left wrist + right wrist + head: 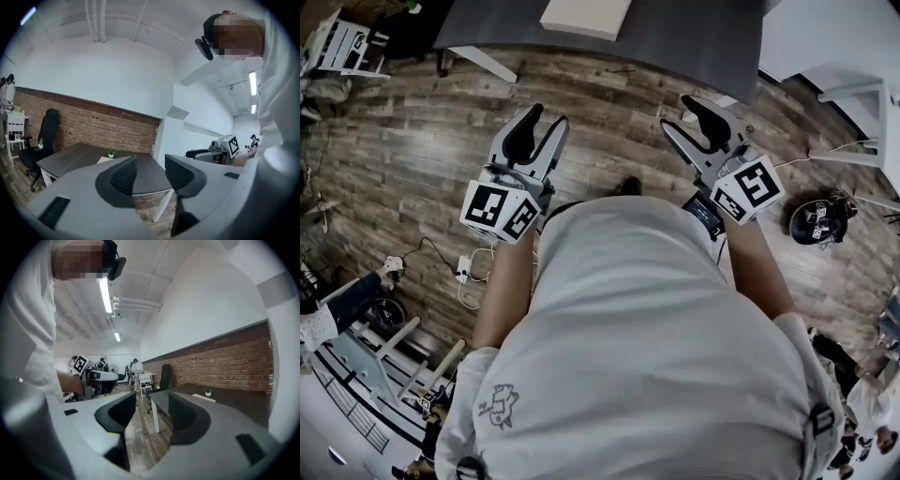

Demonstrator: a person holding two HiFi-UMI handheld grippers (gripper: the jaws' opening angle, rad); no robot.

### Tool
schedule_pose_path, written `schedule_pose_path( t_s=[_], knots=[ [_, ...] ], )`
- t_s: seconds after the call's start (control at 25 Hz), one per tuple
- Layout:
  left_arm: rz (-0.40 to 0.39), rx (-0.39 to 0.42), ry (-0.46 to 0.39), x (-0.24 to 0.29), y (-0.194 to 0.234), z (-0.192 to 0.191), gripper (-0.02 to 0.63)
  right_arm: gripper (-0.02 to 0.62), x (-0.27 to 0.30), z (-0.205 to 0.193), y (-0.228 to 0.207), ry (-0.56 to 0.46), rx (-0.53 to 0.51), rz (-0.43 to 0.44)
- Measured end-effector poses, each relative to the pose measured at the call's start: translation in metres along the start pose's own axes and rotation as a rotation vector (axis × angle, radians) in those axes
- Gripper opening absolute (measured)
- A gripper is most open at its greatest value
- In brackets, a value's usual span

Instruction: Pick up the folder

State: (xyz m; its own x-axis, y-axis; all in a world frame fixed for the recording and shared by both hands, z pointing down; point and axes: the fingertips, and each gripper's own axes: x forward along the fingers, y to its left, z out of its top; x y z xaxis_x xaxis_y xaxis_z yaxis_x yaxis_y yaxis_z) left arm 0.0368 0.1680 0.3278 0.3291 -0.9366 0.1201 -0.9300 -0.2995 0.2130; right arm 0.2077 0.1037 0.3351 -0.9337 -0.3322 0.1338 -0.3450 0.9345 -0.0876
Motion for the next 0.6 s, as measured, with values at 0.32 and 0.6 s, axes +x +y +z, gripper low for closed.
schedule_pose_path(
  t_s=[0.32, 0.6],
  knots=[
    [-0.021, 0.011, 0.021, 0.030, -0.012, 0.002, 0.195, 0.230, -0.012, -0.002, -0.026, -0.016, 0.027, -0.010],
    [-0.073, 0.022, 0.031, 0.052, -0.014, 0.003, 0.195, 0.230, -0.022, 0.000, -0.039, -0.027, 0.039, -0.068]
  ],
)
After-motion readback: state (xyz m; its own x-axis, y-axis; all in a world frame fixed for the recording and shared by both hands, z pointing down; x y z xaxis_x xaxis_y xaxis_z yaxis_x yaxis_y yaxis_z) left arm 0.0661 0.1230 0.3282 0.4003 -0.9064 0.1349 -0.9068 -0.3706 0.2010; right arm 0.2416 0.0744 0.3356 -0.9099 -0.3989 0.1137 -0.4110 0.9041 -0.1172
